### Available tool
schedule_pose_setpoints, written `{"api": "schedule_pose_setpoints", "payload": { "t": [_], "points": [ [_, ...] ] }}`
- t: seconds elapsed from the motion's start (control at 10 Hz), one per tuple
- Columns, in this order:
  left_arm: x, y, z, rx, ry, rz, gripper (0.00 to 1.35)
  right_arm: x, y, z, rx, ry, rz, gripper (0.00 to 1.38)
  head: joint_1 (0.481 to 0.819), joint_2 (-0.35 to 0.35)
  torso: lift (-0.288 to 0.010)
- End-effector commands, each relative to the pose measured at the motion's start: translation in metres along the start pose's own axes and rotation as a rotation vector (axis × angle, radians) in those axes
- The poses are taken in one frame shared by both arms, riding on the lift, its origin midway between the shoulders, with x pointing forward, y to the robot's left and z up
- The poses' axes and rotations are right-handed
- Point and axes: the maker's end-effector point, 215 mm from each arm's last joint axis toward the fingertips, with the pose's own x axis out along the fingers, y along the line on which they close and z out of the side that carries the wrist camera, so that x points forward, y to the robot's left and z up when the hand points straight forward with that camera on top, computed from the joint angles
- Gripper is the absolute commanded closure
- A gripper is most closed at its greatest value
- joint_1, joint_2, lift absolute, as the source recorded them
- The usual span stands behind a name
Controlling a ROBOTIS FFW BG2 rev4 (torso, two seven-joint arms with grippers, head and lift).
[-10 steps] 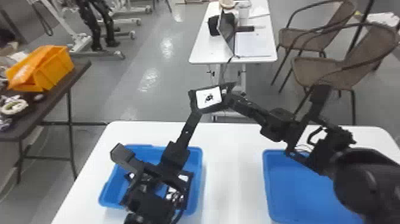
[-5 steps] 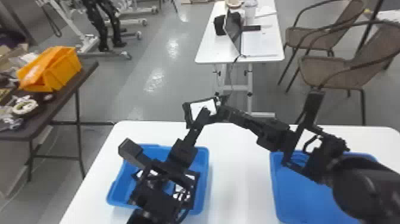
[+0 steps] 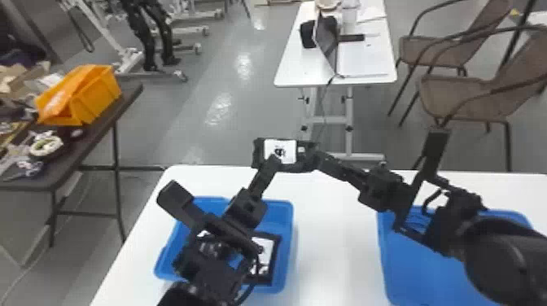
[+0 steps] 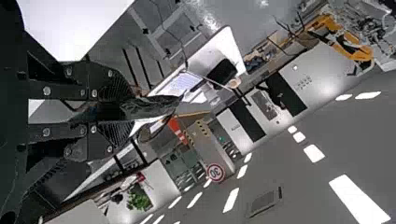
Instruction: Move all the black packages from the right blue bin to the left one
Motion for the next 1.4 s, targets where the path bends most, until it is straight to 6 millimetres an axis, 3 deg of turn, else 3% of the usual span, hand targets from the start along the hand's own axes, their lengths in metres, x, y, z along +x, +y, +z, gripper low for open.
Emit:
{"api": "schedule_pose_setpoints", "payload": {
  "t": [0.0,0.1,0.2,0.3,0.4,0.6,0.7,0.9,1.0,1.1,1.2,1.3],
  "points": [
    [-0.003,0.002,0.007,0.0,-0.033,0.006,1.23,0.0,-0.001,-0.002,0.005,0.003,-0.002,1.16,0.695,0.231,-0.04],
    [-0.005,0.006,0.012,0.007,-0.054,0.016,1.23,0.0,-0.002,-0.003,0.007,0.004,-0.004,1.14,0.695,0.235,-0.04],
    [-0.007,0.013,0.019,0.033,-0.074,0.034,1.23,-0.001,-0.004,-0.006,0.008,0.023,-0.007,0.93,0.695,0.242,-0.04],
    [-0.014,0.035,0.03,0.118,-0.098,0.086,1.23,-0.008,-0.014,-0.005,-0.015,0.028,-0.033,0.42,0.695,0.25,-0.04],
    [-0.028,0.07,0.043,0.271,-0.124,0.183,1.23,-0.029,-0.036,-0.006,-0.071,0.037,-0.106,0.04,0.695,0.263,-0.04],
    [-0.063,0.128,0.05,0.544,-0.134,0.375,1.23,-0.089,-0.082,-0.026,-0.126,0.034,-0.282,0.17,0.695,0.284,-0.04],
    [-0.074,0.145,0.04,0.642,-0.086,0.423,1.23,-0.119,-0.098,-0.037,-0.126,0.027,-0.36,0.23,0.695,0.285,-0.04],
    [-0.081,0.151,0.031,0.863,-0.028,0.45,1.23,-0.161,-0.117,-0.044,-0.163,0.045,-0.475,0.25,0.695,0.258,-0.04],
    [-0.08,0.155,0.023,0.922,0.012,0.446,1.19,-0.167,-0.121,-0.044,-0.19,0.056,-0.491,0.25,0.695,0.234,-0.04],
    [-0.078,0.154,0.021,0.928,0.027,0.422,0.72,-0.169,-0.12,-0.038,-0.241,0.057,-0.504,0.25,0.695,0.209,-0.04],
    [-0.076,0.139,0.03,0.928,-0.023,0.382,0.15,-0.174,-0.119,-0.035,-0.293,0.06,-0.53,0.25,0.695,0.194,-0.04],
    [-0.078,0.117,0.035,0.889,-0.095,0.338,0.0,-0.184,-0.117,-0.033,-0.344,0.054,-0.575,0.25,0.695,0.186,-0.04]
  ]
}}
